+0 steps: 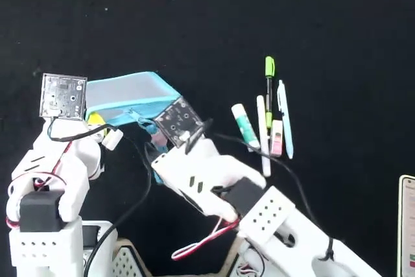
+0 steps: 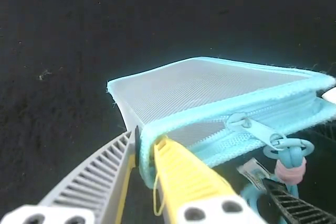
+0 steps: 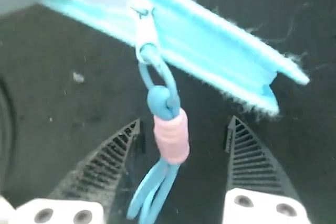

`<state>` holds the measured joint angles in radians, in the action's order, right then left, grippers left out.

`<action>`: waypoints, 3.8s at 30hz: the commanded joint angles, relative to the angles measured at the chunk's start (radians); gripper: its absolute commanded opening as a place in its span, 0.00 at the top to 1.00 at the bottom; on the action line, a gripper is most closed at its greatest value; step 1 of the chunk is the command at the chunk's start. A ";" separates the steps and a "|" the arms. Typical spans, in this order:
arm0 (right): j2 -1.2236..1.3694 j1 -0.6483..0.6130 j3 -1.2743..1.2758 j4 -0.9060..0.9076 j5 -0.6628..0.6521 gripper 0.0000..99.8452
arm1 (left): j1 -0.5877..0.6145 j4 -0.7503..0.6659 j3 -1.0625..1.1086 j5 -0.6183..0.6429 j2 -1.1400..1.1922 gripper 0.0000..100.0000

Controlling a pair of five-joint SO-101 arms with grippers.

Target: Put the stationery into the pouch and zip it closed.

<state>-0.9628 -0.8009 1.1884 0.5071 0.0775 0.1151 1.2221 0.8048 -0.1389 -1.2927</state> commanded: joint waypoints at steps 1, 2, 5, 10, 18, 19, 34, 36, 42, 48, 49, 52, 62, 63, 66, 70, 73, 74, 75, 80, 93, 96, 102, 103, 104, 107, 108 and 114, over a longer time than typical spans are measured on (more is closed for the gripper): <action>-0.036 -0.005 0.012 -0.092 0.026 0.76 | 0.007 0.005 -0.013 0.011 -0.003 0.97; -0.031 -0.005 0.013 -0.104 0.026 0.76 | 0.007 0.005 -0.013 0.011 -0.003 0.97; -0.030 -0.026 0.019 -0.147 0.026 0.76 | 0.007 0.005 -0.013 0.011 -0.003 0.97; -0.027 -0.052 0.021 -0.215 0.025 0.76 | 0.007 0.005 -0.013 0.012 -0.003 0.97; 0.005 -0.048 0.018 -0.230 0.020 0.76 | 0.005 0.005 -0.013 0.012 -0.003 0.97; 0.028 -0.048 0.016 -0.241 0.018 0.76 | 0.005 0.005 -0.013 0.012 -0.003 0.97; -0.033 0.120 0.022 -0.288 0.015 0.99 | 0.007 0.020 -0.013 0.012 -0.003 0.97; -0.133 0.172 0.018 -0.204 -0.005 0.99 | 0.007 0.020 -0.013 0.012 -0.003 0.97; -0.372 0.290 -0.024 0.060 -0.144 0.99 | 0.007 0.018 -0.013 0.012 -0.003 0.97; -0.414 0.350 0.015 0.075 -0.153 0.99 | 0.008 0.018 -0.013 0.012 -0.003 0.97; -0.418 0.370 0.013 0.075 -0.153 0.99 | 0.008 0.018 -0.013 0.012 -0.003 0.97; -0.421 0.443 -0.018 0.084 -0.153 0.99 | 0.008 0.017 -0.021 0.012 -0.003 0.97; -0.414 0.463 -0.222 0.276 -0.153 0.99 | -0.001 0.018 -0.150 -0.002 0.009 0.97; -0.414 0.457 -0.239 0.290 -0.153 0.99 | -0.001 0.018 -0.159 -0.020 0.009 0.97; -0.414 0.434 -0.263 0.315 -0.155 0.99 | 0.001 0.025 -0.186 -0.075 0.009 0.97; -0.414 0.408 -0.266 0.308 -0.219 0.99 | 0.005 0.026 -0.232 -0.084 0.009 0.97; -0.412 0.407 -0.291 0.327 -0.247 0.99 | 0.001 0.049 -0.275 -0.084 0.011 0.97; -0.406 0.408 -0.309 0.347 -0.247 0.99 | -0.001 0.069 -0.292 -0.084 0.018 0.97; -0.392 0.408 -0.337 0.376 -0.249 0.99 | -0.001 0.092 -0.311 -0.084 0.032 0.97; -0.240 0.405 -0.507 0.505 -0.250 0.99 | -0.001 0.222 -0.464 -0.080 0.203 0.97; -0.010 0.405 -0.636 0.571 -0.252 0.99 | -0.002 0.539 -0.855 -0.084 0.615 0.95; -0.010 0.405 -0.636 0.574 -0.252 0.99 | 0.005 0.539 -0.865 -0.081 0.664 0.88; -0.007 0.405 -0.634 0.592 -0.252 0.99 | 0.004 0.537 -0.860 -0.080 0.710 0.86; -0.007 0.405 -0.634 0.594 -0.250 0.99 | 0.004 0.537 -0.860 -0.080 0.710 0.86; -0.010 0.405 -0.630 0.594 -0.249 0.99 | 0.001 0.537 -0.860 -0.080 0.710 0.86; -0.012 0.404 -0.621 0.592 -0.245 0.99 | -0.001 0.537 -0.860 -0.080 0.703 0.86; -0.012 0.404 -0.618 0.592 -0.244 0.99 | -0.002 0.537 -0.860 -0.078 0.701 0.86; -0.012 0.404 -0.679 0.684 -0.242 0.93 | -0.002 0.537 -0.857 -0.078 0.701 0.96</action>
<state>-0.9751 -0.3928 0.6084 1.1331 -0.1619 0.1120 1.7561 -0.0038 -0.2171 -0.5838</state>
